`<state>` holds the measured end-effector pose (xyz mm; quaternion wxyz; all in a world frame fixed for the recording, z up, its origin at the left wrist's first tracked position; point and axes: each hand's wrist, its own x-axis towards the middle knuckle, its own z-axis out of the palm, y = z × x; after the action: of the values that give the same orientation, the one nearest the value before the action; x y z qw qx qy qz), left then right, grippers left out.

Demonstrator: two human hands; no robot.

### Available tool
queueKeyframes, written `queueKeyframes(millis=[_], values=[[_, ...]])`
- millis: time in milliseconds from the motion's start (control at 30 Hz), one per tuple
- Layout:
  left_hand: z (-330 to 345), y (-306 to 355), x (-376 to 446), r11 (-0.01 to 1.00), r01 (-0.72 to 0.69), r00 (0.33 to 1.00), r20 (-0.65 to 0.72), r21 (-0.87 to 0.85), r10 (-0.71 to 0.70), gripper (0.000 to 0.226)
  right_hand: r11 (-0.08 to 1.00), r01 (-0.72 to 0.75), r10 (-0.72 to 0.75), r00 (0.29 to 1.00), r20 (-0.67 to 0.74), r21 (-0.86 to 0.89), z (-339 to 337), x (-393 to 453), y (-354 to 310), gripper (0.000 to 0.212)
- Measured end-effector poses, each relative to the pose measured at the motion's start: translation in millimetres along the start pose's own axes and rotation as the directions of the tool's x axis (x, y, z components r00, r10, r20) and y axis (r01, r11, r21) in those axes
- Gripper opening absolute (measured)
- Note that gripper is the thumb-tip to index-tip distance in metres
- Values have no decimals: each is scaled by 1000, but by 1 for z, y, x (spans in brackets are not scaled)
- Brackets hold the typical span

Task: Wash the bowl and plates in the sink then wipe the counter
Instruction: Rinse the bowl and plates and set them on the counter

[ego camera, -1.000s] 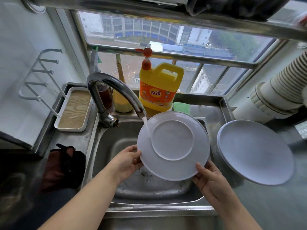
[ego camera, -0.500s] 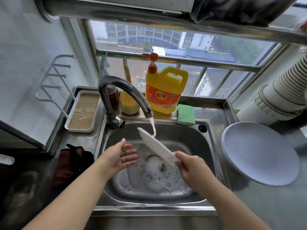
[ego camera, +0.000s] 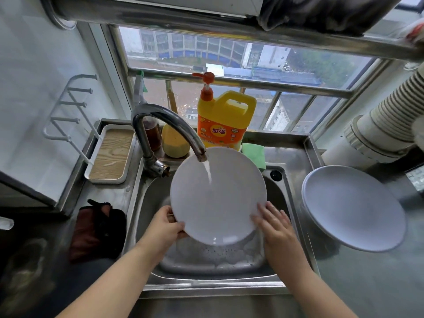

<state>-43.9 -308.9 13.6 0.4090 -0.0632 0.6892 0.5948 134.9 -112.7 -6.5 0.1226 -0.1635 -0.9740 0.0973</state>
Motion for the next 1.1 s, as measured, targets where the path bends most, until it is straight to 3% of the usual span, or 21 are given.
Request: queueKeyframes(millis=[67,133,233,333,400,533,700,867,1100], values=[[4,2,-2,998,-65,997,-53,0,65,31,915,-327,313,945,97,237,-6,5,-6,64],[4,7,-5,989,-133,985,-101,65,139,30,696,-575,488,818,305,430,-7,13,-13,56],[-1,13,-10,956,-203,959,-154,210,237,27,344,-753,519,651,554,561,4,27,-24,47],[-7,22,-22,896,-233,934,-171,378,315,17,-103,-806,454,483,748,583,17,40,-43,30],[-10,28,-27,870,-237,918,-194,431,346,14,-196,-808,422,442,792,555,21,44,-52,28],[-17,35,-29,919,-164,930,-254,359,265,4,-22,-885,437,410,801,465,19,41,-57,19],[-19,20,-19,972,62,975,-224,228,-9,10,109,-884,518,441,733,454,-6,34,-38,15],[7,-8,-9,958,212,977,-41,190,-208,12,321,-827,612,554,565,462,-50,36,-13,9],[56,-23,14,951,296,946,114,93,-305,22,672,-611,580,786,216,419,-75,27,-9,12]])
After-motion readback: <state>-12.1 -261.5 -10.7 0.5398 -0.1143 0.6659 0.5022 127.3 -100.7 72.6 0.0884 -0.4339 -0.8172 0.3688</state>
